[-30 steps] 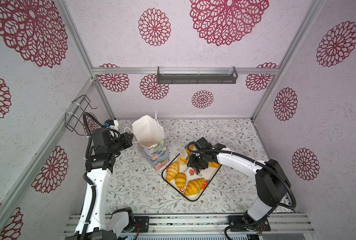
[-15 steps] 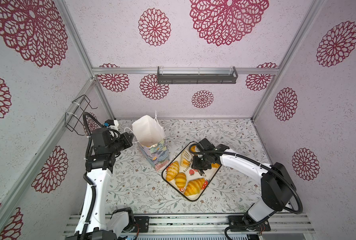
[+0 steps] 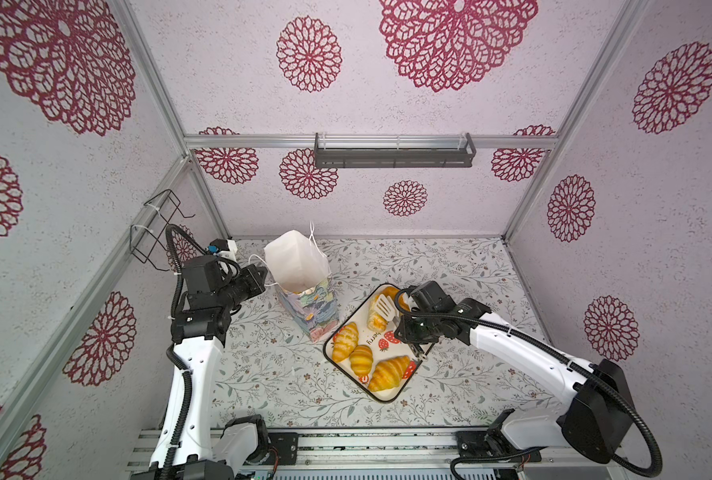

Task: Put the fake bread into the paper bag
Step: 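Lift the croissant in the tongs and carry it over the bag opening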

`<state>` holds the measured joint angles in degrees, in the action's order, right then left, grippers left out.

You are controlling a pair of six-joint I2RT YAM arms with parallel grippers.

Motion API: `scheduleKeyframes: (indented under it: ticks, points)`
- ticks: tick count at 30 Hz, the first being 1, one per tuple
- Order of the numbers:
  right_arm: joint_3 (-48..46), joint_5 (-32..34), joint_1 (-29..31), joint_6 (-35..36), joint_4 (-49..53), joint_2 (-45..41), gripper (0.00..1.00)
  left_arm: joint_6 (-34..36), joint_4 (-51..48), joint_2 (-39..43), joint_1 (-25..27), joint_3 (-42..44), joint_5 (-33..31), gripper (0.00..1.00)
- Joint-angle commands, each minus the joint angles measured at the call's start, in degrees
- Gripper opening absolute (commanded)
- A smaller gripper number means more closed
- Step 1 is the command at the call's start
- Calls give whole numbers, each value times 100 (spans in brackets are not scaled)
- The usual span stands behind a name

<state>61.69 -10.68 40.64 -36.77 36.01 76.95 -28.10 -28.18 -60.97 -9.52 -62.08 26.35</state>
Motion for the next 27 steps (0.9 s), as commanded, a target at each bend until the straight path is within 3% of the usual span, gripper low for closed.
scheduleKeyframes:
  ticks: [1,15,27]
  points:
    - [269,80,-39,286,-181,-446,25,24,94,20,39,-9,45,6]
    - [923,-167,-39,612,-611,-971,25,35,67,-29,45,-9,2,10]
    - [1980,-573,-22,820,-875,-628,25,67,9,-45,43,-31,-90,12]
